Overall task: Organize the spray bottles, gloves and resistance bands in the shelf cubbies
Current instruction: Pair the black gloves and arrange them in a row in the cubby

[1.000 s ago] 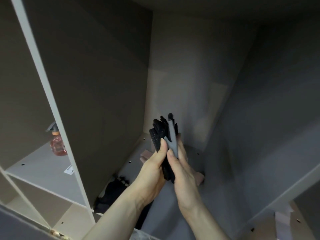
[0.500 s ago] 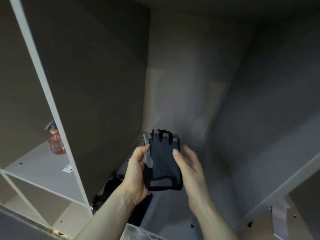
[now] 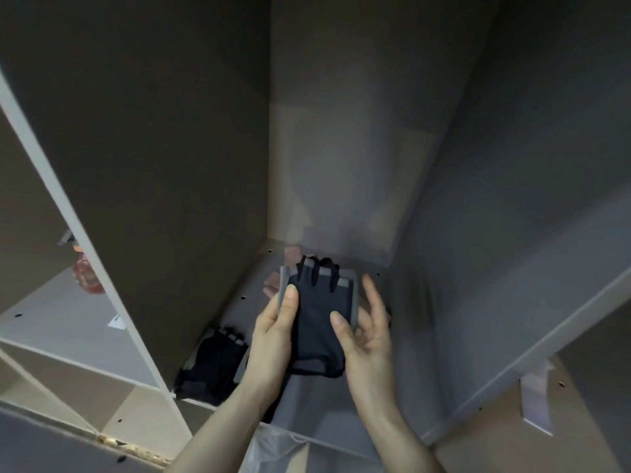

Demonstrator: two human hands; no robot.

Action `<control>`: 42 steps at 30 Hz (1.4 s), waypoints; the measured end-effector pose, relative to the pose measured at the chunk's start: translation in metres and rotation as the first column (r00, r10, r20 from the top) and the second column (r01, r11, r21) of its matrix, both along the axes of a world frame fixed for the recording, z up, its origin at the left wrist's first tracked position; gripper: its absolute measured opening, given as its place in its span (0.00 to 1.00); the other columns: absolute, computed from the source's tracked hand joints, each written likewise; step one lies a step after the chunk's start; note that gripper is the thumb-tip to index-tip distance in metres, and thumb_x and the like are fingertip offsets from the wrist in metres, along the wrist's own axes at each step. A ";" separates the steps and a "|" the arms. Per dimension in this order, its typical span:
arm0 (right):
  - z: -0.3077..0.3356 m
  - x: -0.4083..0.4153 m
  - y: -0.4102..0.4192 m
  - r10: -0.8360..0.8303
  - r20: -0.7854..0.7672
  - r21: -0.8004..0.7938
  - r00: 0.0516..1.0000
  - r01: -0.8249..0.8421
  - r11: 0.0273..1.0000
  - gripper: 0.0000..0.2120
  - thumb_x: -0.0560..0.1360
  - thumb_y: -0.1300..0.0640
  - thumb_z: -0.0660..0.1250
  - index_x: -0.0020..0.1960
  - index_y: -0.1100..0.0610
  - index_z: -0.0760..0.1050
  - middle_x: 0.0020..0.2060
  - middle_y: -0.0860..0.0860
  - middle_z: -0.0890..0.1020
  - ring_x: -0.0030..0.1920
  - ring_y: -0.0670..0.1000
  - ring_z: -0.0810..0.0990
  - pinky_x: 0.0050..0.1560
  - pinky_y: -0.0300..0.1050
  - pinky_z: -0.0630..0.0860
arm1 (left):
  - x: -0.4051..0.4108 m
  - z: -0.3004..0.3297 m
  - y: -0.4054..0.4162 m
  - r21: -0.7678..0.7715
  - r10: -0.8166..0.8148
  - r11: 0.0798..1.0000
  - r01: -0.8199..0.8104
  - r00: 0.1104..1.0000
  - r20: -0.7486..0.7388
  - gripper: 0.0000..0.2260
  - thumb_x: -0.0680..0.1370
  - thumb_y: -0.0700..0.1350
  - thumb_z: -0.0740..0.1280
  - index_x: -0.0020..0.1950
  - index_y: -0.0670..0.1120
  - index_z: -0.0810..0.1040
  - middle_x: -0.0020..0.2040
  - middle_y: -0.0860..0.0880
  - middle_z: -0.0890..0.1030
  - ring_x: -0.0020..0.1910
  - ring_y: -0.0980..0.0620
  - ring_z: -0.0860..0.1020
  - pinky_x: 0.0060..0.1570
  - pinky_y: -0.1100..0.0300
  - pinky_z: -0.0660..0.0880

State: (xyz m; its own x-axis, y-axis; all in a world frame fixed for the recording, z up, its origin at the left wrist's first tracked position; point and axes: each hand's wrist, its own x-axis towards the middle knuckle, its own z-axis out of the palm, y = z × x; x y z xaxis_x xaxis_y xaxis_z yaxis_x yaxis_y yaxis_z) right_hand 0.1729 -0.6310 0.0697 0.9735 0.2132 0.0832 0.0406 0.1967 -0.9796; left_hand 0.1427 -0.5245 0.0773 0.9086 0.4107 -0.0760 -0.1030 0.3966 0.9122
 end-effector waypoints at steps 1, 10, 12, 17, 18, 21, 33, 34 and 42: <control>0.001 0.000 0.000 -0.018 -0.001 0.028 1.000 0.018 0.999 0.27 0.74 0.65 0.66 0.70 0.50 0.66 0.60 0.54 0.81 0.60 0.50 0.80 0.62 0.49 0.76 | 0.000 0.002 -0.001 -0.002 -0.001 1.000 0.001 1.000 0.018 0.14 0.78 0.52 0.60 0.56 0.50 0.81 0.53 0.48 0.85 0.53 0.50 0.83 0.51 0.58 0.77; 0.013 0.006 0.002 -0.109 0.071 0.089 0.991 0.103 0.991 0.15 0.70 0.63 0.72 0.57 0.55 0.79 0.56 0.54 0.83 0.61 0.53 0.79 0.63 0.50 0.76 | 0.001 0.006 -0.001 0.004 0.055 0.998 -0.056 0.989 0.137 0.17 0.77 0.51 0.60 0.58 0.43 0.79 0.55 0.42 0.83 0.56 0.44 0.81 0.56 0.54 0.78; 0.014 0.004 0.003 -0.127 0.151 0.017 0.980 0.126 0.992 0.14 0.69 0.57 0.74 0.54 0.51 0.81 0.58 0.51 0.81 0.63 0.51 0.77 0.65 0.51 0.73 | 0.001 0.007 -0.001 0.016 0.062 0.998 -0.065 0.987 0.149 0.17 0.77 0.51 0.60 0.59 0.43 0.79 0.55 0.42 0.83 0.57 0.44 0.81 0.58 0.51 0.76; 0.020 0.000 0.007 -0.151 0.086 0.125 0.985 0.140 0.982 0.07 0.76 0.62 0.64 0.45 0.51 0.78 0.46 0.53 0.85 0.48 0.48 0.83 0.51 0.44 0.79 | 0.003 0.003 -0.003 -0.030 0.062 0.998 -0.059 0.990 0.129 0.15 0.72 0.51 0.67 0.54 0.45 0.81 0.51 0.41 0.84 0.50 0.43 0.83 0.48 0.53 0.79; 0.021 0.000 0.008 -0.161 0.055 0.151 0.985 0.151 0.977 0.05 0.77 0.62 0.63 0.47 0.54 0.76 0.49 0.55 0.84 0.49 0.49 0.82 0.53 0.48 0.79 | 0.004 0.002 -0.003 -0.060 0.058 0.997 -0.051 0.992 0.115 0.14 0.72 0.50 0.68 0.53 0.44 0.82 0.50 0.41 0.85 0.49 0.44 0.83 0.45 0.54 0.80; 0.015 0.002 0.009 -0.193 -0.047 0.166 0.980 0.198 0.966 0.04 0.78 0.59 0.61 0.49 0.55 0.74 0.50 0.54 0.84 0.52 0.53 0.82 0.55 0.52 0.78 | 0.005 -0.004 -0.002 -0.083 0.061 0.995 -0.055 0.996 0.070 0.11 0.72 0.47 0.69 0.49 0.41 0.83 0.48 0.40 0.85 0.45 0.44 0.84 0.41 0.56 0.80; -0.102 0.034 -0.022 -0.073 -0.418 -0.229 0.905 -0.028 0.973 0.23 0.73 0.71 0.66 0.61 0.49 0.69 0.60 0.53 0.78 0.58 0.55 0.78 0.60 0.56 0.76 | 0.023 -0.103 0.021 0.030 -0.165 0.980 0.197 0.887 -0.431 0.09 0.77 0.35 0.64 0.53 0.45 0.79 0.41 0.48 0.82 0.37 0.52 0.82 0.33 0.61 0.78; -0.114 0.036 -0.021 -0.088 -0.442 -0.256 0.893 -0.031 0.966 0.23 0.73 0.71 0.66 0.62 0.50 0.69 0.62 0.53 0.77 0.60 0.56 0.77 0.61 0.56 0.75 | 0.025 -0.116 0.023 0.041 -0.181 0.974 0.224 0.869 -0.460 0.14 0.77 0.32 0.62 0.57 0.46 0.78 0.42 0.48 0.82 0.41 0.50 0.82 0.37 0.58 0.79; -0.172 0.032 -0.015 -0.092 -0.508 -0.352 0.856 -0.109 0.930 0.27 0.76 0.72 0.60 0.73 0.58 0.61 0.66 0.52 0.72 0.60 0.50 0.72 0.60 0.43 0.69 | 0.014 -0.187 0.025 0.476 -0.236 0.722 0.502 0.825 -0.513 0.23 0.75 0.32 0.57 0.69 0.46 0.70 0.65 0.49 0.75 0.66 0.50 0.73 0.66 0.56 0.71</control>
State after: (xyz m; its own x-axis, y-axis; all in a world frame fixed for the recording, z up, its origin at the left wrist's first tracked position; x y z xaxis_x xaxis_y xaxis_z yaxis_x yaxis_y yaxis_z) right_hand 0.2047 -0.6465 -0.1022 0.8522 0.1387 -0.5045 -0.4813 -0.1703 -0.8598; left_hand 0.1563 -0.4997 -0.1102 0.9367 0.1311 -0.3247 0.3492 -0.2821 0.8936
